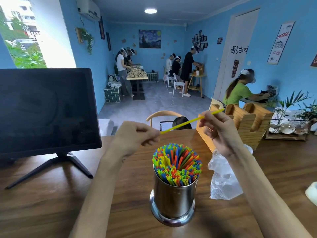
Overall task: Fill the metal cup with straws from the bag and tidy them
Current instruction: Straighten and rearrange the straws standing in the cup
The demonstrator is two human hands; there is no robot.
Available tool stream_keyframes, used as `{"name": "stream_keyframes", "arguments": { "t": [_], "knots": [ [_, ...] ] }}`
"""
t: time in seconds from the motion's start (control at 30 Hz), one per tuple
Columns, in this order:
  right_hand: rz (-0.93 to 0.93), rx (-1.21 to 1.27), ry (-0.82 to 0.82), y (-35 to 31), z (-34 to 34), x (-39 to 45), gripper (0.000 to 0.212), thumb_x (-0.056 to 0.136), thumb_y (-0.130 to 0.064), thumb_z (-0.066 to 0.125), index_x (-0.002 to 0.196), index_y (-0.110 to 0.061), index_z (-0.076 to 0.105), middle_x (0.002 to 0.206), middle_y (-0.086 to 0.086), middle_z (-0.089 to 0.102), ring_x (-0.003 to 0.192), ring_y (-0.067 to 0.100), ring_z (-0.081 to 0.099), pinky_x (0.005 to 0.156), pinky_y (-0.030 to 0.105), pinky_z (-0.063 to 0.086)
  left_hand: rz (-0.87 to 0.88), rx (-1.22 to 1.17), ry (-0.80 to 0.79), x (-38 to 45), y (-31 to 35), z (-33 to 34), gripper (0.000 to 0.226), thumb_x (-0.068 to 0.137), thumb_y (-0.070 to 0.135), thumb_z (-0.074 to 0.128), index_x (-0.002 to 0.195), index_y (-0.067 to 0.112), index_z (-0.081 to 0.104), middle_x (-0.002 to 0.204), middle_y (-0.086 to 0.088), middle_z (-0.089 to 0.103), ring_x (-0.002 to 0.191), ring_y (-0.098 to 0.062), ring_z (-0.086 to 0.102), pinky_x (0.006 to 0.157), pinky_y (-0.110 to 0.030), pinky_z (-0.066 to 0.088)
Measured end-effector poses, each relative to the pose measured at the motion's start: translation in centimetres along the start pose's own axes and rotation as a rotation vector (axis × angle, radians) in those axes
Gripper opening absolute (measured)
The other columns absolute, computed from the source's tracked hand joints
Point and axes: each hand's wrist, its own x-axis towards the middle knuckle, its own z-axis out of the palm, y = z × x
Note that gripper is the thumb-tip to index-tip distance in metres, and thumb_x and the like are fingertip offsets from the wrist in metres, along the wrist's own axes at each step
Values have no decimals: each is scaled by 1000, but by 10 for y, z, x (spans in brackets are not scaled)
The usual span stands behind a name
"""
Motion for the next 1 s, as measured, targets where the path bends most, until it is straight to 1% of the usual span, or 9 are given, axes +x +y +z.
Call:
{"name": "stream_keyframes", "arguments": {
  "t": [0.13, 0.27, 0.4, 0.47, 0.57, 0.67, 0.8, 0.9, 1.0],
  "knots": [
    [-113, -6, -4, -6, 12, -3, 18, 81, -42, 74, 88, -26, 76, 84, -1, 74, 80, 18, 75, 60, 23, 56, 44, 205, -285, -2, -10, 10, 5, 82, 39, 82, 81, 35, 82, 84, 8, 79, 82, -5, 72, 77, -21, 56],
    [-302, -251, 29, -5, 18, -4, 27, 97, -26, 61, 124, -21, 63, 79, 0, 72, 69, 20, 74, 57, 24, 56, 42, 272, -127, 7, -21, 21, 6, 90, 45, 75, 87, 39, 77, 86, 16, 74, 79, 4, 64, 74, -18, 50],
    [-342, -369, -36, 9, 23, -12, 49, 93, -22, 66, 137, -35, 47, 83, 15, 68, 69, 26, 73, 56, 28, 55, -27, 294, -134, 11, -35, 31, 16, 95, 40, 69, 111, 37, 71, 102, 20, 69, 83, 16, 60, 72, -9, 43],
    [-336, -464, -84, 18, 26, -18, 51, 94, -18, 69, 132, -43, 47, 82, 12, 69, 69, 28, 72, 57, 32, 55, -51, 324, -166, 13, -39, 34, 21, 98, 39, 65, 118, 36, 71, 108, 19, 68, 89, 13, 62, 77, -10, 47],
    [-347, -781, -174, 33, 28, -25, 33, 92, -22, 74, 118, -36, 60, 84, -6, 69, 76, 12, 70, 64, 26, 55, -41, 400, -181, 14, -44, 36, 20, 100, 39, 62, 115, 36, 75, 110, 15, 72, 99, 3, 63, 89, -25, 52],
    [-367, -973, -254, 46, 27, -33, 10, 89, -28, 78, 93, -20, 74, 90, -13, 67, 86, 4, 63, 73, 22, 50, -35, 377, -146, 15, -45, 36, 15, 96, 40, 68, 104, 35, 79, 98, 17, 74, 94, 2, 64, 84, -25, 52],
    [-229, -964, -240, 46, 22, -31, 19, 83, -26, 83, 69, -24, 70, 87, -9, 67, 95, 11, 61, 84, 38, 51, -39, 324, -107, 16, -47, 36, 4, 88, 41, 78, 87, 36, 78, 85, 17, 74, 84, 7, 65, 71, -14, 48],
    [-177, -932, -268, 44, 17, -27, 18, 85, -35, 81, 71, -25, 76, 88, -10, 69, 95, 10, 63, 85, 38, 52, -42, 295, -83, 16, -47, 35, 7, 84, 38, 82, 85, 33, 77, 81, 16, 74, 80, 9, 65, 63, -8, 47],
    [-126, -815, -203, 45, 11, -23, 16, 93, -38, 70, 89, -27, 80, 94, -12, 73, 95, 8, 66, 84, 35, 54, -48, 272, -71, 15, -48, 35, 8, 84, 36, 83, 83, 32, 77, 83, 12, 75, 80, 1, 67, 65, -13, 49]
  ]
}}
